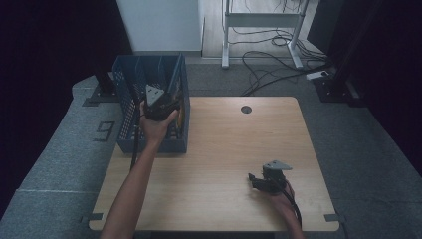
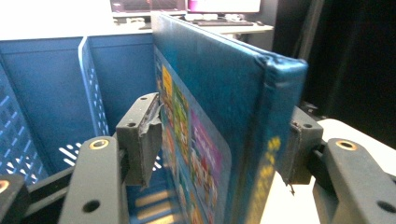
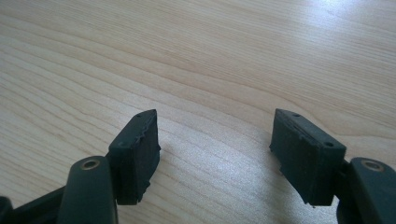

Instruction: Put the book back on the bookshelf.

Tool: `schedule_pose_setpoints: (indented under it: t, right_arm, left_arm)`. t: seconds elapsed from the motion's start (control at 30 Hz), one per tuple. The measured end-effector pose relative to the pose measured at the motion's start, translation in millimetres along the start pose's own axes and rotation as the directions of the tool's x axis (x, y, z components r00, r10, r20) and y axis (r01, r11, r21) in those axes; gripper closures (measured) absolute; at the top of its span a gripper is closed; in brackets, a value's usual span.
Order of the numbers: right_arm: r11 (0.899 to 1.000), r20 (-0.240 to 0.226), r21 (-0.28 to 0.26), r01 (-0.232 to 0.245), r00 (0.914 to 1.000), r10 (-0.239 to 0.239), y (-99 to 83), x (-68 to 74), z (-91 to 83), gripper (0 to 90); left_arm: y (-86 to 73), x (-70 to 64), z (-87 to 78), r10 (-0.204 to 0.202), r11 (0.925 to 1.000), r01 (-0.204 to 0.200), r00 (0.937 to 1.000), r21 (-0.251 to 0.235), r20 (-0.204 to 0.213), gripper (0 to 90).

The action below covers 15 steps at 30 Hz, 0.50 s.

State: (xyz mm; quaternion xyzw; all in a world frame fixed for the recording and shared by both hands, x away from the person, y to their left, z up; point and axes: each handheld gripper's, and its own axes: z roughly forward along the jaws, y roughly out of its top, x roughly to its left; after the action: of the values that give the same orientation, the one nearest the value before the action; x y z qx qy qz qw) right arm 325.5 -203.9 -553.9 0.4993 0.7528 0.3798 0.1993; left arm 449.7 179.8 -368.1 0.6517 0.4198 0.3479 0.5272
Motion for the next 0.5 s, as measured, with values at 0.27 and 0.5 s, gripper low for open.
schedule_pose_setpoints:
  t: [0.27, 0.5]
  right_arm:
    - [1.000, 0.000, 0.000, -0.001, 1.0000, 0.001, 0.0, -0.1, 0.0, 31.9]
    - [1.000, 0.002, 0.000, -0.002, 1.0000, 0.002, 0.0, -0.1, 0.0, 31.8]
  left_arm:
    - [-2.9, -0.7, -19.7, -0.020, 0.9997, 0.020, 0.9982, 0.013, 0.056, 38.7]
    - [-8.9, -7.2, -40.9, -0.015, 0.9991, 0.011, 0.9961, 0.040, 0.087, 37.3]
